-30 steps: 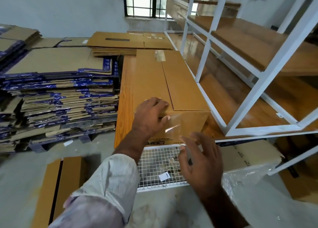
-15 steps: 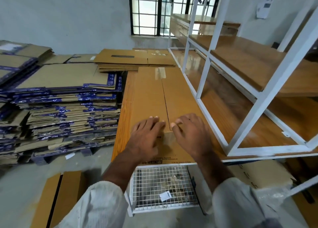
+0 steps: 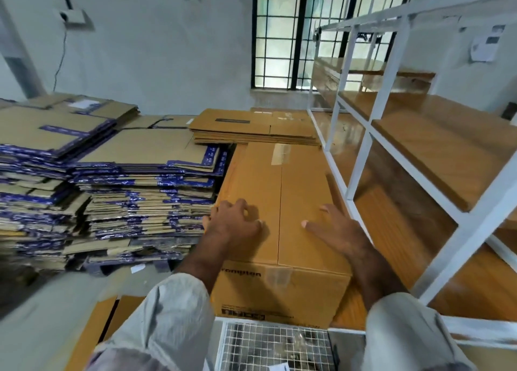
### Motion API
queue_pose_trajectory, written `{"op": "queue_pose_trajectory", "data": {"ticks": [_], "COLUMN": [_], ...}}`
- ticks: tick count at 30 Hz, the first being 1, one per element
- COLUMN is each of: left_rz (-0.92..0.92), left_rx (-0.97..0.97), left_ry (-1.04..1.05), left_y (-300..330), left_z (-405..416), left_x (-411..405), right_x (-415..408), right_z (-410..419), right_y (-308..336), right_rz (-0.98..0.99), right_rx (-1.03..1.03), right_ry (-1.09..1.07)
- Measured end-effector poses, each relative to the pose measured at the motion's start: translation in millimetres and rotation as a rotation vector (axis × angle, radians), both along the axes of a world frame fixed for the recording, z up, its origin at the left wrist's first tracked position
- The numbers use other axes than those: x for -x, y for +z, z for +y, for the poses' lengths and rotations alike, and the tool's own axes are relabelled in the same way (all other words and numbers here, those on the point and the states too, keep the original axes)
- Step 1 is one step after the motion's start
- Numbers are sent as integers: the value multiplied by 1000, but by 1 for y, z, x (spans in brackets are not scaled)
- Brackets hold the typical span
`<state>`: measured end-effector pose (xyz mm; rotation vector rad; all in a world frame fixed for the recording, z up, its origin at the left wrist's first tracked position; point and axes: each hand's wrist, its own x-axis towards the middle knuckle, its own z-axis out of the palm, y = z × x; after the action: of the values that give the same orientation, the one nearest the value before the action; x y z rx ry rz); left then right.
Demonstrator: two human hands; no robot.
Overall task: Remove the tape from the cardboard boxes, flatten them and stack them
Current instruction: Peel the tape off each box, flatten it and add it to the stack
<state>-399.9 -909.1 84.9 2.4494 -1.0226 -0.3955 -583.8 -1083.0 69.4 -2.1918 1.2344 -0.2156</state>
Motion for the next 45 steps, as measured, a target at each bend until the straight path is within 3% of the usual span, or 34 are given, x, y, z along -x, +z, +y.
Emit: {"op": "queue_pose_trajectory", "data": {"ticks": [4,12,15,18,23,26,30,34,37,41,45], "left_rz": [247,333,257,46,-166,-232,-218,-158,-230,-402,-478], "left_rx": [24,-100,-241,-311,-107,-21,28,69,87,-118,-252], "left_ry": [54,35,-88,-245,-295,-300,-329,-428,-513,-600,-526], "left_y": [15,14,-7,3,-2,-10,-9,-1,0,-5,6], "left_z": [-11,-24,-29,-10,-4,2,14,21,29,37,40], "left_x": [-23,-122,-163,-156,-145,-144,-142,-132,-107,-82,-87], "right_x": [3,-21,-36,-61,-117,-141,-143,-123,-102,-104,-143], "right_z": [-1,83,142,188,229,231,237,212,169,111,66], "right_y": [8,42,37,19,6,7,4,15,33,59,69], "right_rz": [29,59,51,82,156,176,117,42,-11,-32,26], "right_rx": [22,249,296,243,238,260,269,194,294,374,396], "right_ry": [66,159,213,263,370,323,278,233,67,-15,129]}}
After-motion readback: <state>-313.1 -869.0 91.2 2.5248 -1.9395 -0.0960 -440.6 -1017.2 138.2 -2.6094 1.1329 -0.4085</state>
